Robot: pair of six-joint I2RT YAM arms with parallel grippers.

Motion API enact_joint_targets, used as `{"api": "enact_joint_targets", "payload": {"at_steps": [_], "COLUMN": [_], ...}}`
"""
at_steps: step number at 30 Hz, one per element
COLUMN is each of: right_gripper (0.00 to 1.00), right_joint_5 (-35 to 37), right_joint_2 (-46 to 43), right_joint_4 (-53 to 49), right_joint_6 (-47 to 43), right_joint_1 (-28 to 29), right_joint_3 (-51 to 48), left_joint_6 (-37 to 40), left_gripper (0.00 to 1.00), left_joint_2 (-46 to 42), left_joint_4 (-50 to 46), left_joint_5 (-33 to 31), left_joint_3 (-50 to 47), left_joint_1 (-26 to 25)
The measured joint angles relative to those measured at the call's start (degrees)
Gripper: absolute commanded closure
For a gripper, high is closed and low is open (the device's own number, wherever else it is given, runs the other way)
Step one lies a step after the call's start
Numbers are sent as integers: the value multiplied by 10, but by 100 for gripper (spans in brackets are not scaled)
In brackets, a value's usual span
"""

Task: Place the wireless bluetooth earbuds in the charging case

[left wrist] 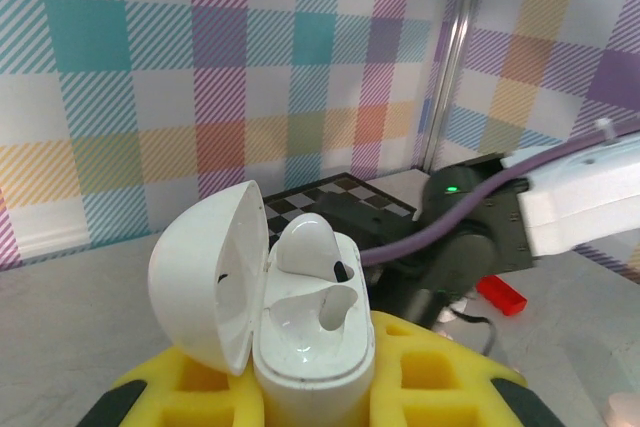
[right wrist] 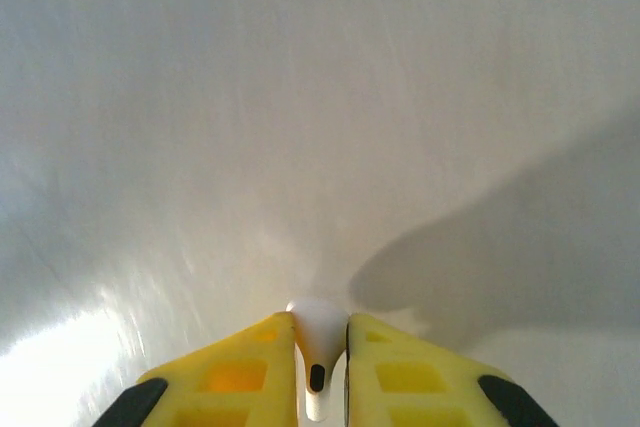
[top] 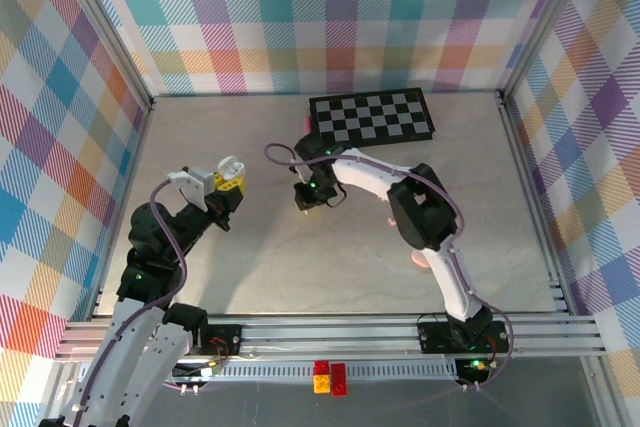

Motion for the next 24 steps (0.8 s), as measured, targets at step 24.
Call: {"api": "enact_joint_targets", "payload": {"at_steps": [24], "right_gripper": [72], "right_joint_5": [40], "right_joint_2": [-253], "right_joint_4": [85], "right_joint_6": [101], "right_joint_1": [-1], "right_joint_3": [-376], "left_joint_6": [2], "left_gripper": [96], "left_joint_2": [29], "left_joint_4": [1], "left_joint_5": [48], "left_joint_3": [3], "left_joint_1": [0]}}
